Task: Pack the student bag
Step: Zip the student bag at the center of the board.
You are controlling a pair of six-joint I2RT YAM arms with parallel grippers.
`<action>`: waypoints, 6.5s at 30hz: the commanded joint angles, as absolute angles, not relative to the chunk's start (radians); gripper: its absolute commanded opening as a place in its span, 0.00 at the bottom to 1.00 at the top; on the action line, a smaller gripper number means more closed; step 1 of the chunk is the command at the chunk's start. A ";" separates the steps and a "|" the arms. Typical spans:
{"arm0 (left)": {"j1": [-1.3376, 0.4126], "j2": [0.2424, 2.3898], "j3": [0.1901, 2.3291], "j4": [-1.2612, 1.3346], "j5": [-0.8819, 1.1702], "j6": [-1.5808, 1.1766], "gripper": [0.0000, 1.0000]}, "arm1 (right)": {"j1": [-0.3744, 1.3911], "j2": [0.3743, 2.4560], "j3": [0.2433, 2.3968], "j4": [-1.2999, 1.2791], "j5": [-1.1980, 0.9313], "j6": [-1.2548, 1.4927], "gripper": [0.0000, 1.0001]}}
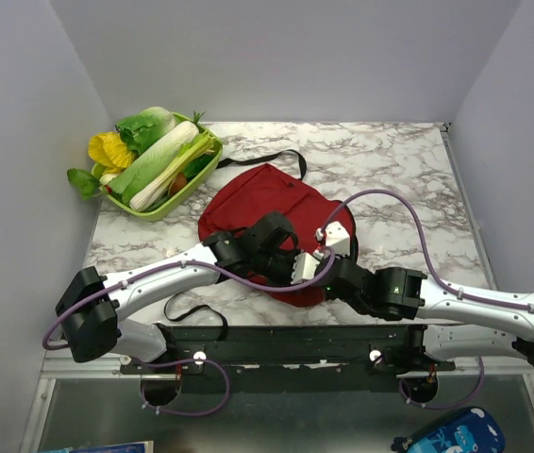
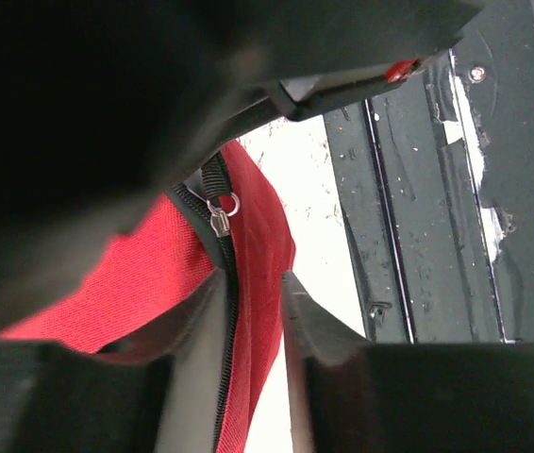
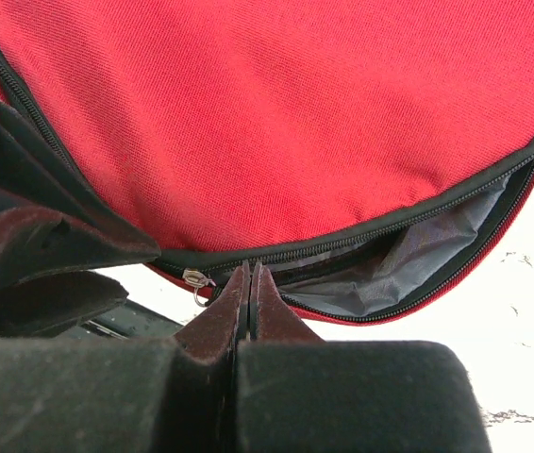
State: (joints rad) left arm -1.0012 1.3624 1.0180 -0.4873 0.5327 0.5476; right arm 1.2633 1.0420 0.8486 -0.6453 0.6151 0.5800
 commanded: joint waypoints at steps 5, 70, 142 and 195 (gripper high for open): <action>-1.034 1.353 0.950 -0.479 0.477 0.492 0.24 | 1.269 1.032 0.822 -0.649 0.689 0.684 0.01; -1.147 1.112 0.692 -0.123 0.273 0.574 0.30 | 1.269 0.943 0.753 -0.483 0.591 0.727 0.01; -1.201 0.992 0.775 -1.019 0.292 1.256 0.00 | 0.744 1.025 0.953 -0.684 0.800 0.488 0.01; -1.267 1.408 0.919 -0.125 0.311 0.238 0.00 | 0.956 0.837 0.781 -0.594 0.707 0.678 0.01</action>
State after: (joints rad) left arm -1.2312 1.4906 0.9691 -0.0235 0.1268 0.1287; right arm 1.0119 0.8185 0.7834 -0.7082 0.6773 0.7559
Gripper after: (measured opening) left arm 0.014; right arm 0.012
